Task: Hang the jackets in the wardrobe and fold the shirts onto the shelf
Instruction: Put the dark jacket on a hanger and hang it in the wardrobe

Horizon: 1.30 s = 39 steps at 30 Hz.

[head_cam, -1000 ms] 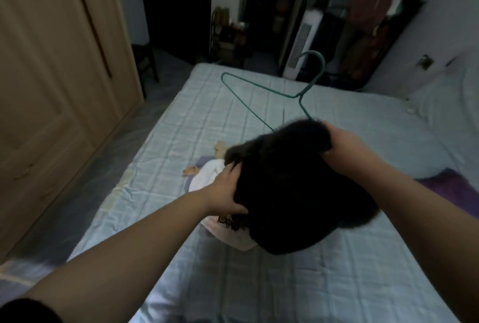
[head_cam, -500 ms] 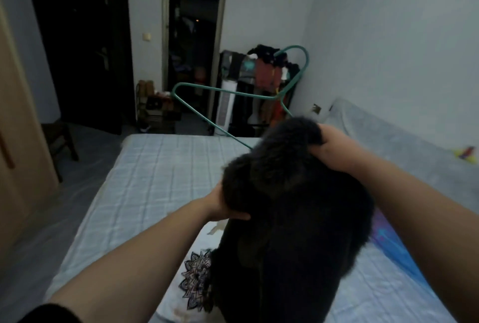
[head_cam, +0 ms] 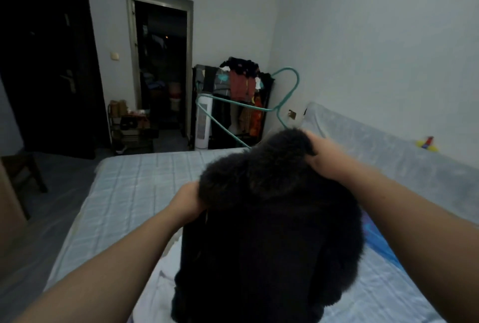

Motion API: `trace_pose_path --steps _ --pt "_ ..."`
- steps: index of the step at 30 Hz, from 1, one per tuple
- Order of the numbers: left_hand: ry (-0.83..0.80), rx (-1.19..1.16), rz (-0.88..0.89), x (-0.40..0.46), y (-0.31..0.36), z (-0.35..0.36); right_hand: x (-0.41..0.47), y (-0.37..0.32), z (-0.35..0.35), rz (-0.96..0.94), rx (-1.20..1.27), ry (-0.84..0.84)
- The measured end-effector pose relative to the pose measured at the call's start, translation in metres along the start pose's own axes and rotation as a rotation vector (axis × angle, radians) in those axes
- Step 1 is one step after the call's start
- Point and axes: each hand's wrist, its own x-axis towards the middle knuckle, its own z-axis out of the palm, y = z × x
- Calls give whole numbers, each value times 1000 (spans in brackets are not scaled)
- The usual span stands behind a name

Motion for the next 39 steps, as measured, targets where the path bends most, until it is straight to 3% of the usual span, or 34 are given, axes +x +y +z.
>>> trace_pose_path --steps 3,6,10,13,16,22,25,31,35,39 --pt "186 131 20 0 -6 -34 8 1 13 20 -38 -45" --pt "315 168 160 -2 -16 -61 14 1 25 100 19 -61" --pt "200 -145 90 -8 -28 -87 28 -2 42 115 220 -110" --pt "206 -102 45 -10 -35 -99 34 -12 51 144 468 -95" --pt "255 -62 -2 -9 -40 -114 40 -24 60 202 701 -187" --pt "262 17 19 0 -44 -140 45 -55 67 149 541 -335" --pt "156 72 -32 5 -48 -143 45 -60 76 131 594 -220" --pt "-297 160 -132 5 -30 -137 61 -73 92 21 696 -104" --pt "-340 -136 -97 15 -7 -123 70 -79 113 -7 586 -168" --pt "-260 -96 2 20 12 -90 82 -82 135 80 485 -137"
